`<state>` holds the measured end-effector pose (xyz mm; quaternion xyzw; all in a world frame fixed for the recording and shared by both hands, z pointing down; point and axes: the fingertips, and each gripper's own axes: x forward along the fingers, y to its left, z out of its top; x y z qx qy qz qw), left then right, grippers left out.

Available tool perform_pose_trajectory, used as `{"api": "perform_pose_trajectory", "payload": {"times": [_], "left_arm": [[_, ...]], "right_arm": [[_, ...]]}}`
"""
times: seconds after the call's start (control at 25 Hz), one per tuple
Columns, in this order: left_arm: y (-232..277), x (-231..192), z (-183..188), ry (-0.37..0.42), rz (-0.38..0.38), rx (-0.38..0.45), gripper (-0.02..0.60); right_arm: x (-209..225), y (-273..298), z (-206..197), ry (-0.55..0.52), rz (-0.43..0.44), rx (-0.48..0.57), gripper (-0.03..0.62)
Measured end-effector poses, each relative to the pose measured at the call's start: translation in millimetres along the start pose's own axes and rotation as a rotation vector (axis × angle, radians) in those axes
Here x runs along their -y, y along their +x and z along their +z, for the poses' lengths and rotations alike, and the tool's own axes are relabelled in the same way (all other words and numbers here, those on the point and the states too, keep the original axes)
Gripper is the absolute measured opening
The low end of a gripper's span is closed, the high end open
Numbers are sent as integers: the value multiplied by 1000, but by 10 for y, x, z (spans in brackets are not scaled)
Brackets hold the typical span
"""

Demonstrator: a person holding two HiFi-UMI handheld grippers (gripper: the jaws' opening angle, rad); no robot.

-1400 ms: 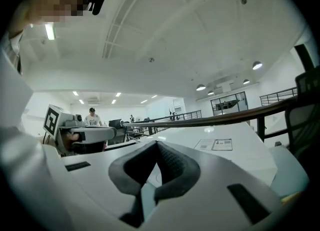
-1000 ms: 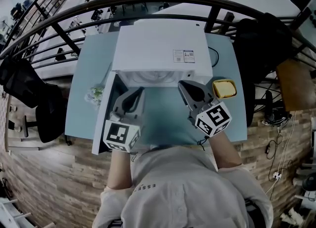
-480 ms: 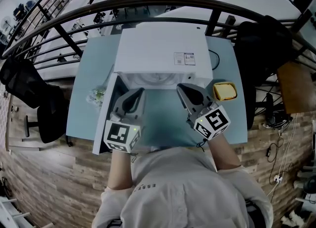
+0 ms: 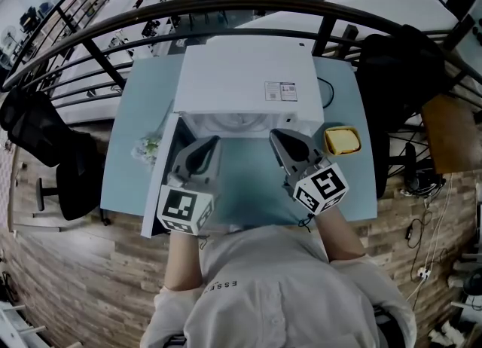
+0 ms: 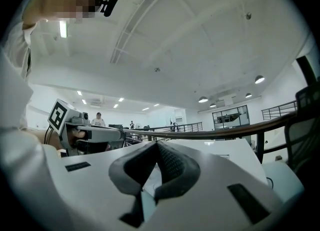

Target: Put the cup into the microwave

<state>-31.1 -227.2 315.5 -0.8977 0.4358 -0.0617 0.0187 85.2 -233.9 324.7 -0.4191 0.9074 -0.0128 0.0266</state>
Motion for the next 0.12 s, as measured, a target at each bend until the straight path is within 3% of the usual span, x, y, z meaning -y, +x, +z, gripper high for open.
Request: {"api": "perform_pose_trajectory", "payload": {"times": [0.12], "left_arm": [[1, -12, -5, 0, 0, 0, 3]], "right_arm": [[5, 5, -17, 2, -6, -2, 15]]}}
